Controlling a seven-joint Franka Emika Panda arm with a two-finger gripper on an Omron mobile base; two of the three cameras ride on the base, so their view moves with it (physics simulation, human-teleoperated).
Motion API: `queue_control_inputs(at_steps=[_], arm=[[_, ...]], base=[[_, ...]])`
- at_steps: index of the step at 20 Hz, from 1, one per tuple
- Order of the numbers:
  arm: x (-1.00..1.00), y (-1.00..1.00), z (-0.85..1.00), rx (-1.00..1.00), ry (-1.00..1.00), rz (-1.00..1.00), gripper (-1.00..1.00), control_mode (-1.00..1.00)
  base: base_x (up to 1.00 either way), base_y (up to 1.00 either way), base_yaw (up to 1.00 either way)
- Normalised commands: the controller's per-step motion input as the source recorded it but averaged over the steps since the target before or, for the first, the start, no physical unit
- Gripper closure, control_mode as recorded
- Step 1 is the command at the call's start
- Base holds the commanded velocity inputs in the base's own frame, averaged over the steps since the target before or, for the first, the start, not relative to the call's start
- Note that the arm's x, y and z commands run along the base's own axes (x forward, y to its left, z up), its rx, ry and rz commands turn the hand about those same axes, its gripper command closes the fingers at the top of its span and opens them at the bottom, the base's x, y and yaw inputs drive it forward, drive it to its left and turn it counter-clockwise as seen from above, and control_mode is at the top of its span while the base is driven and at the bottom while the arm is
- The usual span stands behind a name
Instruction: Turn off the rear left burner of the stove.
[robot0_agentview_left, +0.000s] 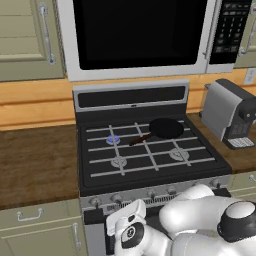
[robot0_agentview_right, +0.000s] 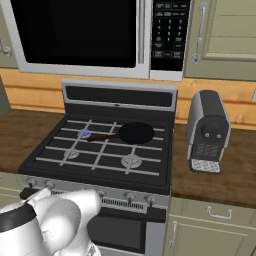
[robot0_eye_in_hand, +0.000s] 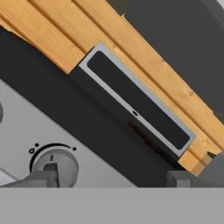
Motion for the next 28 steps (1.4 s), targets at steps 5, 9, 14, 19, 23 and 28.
queue_control_inputs(at_steps=[5,9,14,19,23,28], arm=[[0.29,0.0,0.0,0.0,0.1,0.0,-1.0,-1.0],[0.3,0.0,0.0,0.0,0.1,0.0,-1.0,-1.0],[0.05,0.0,-0.03,0.0,0.06,0.0,-1.0,-1.0],[0.0,0.0,-0.21,0.0,0.05,0.0,-1.0,-1.0],[0.04,0.0,-0.28,0.0,0.13,0.01,-1.0,-1.0],[0.39,0.0,-0.07,0.0,0.05,0.0,-1.0,-1.0]], base=[[0.0,0.0,0.0],[0.0,0.0,0.0],[0.0,0.0,0.0],[0.0,0.0,0.0],[0.0,0.0,0.0],[0.0,0.0,0.0]])
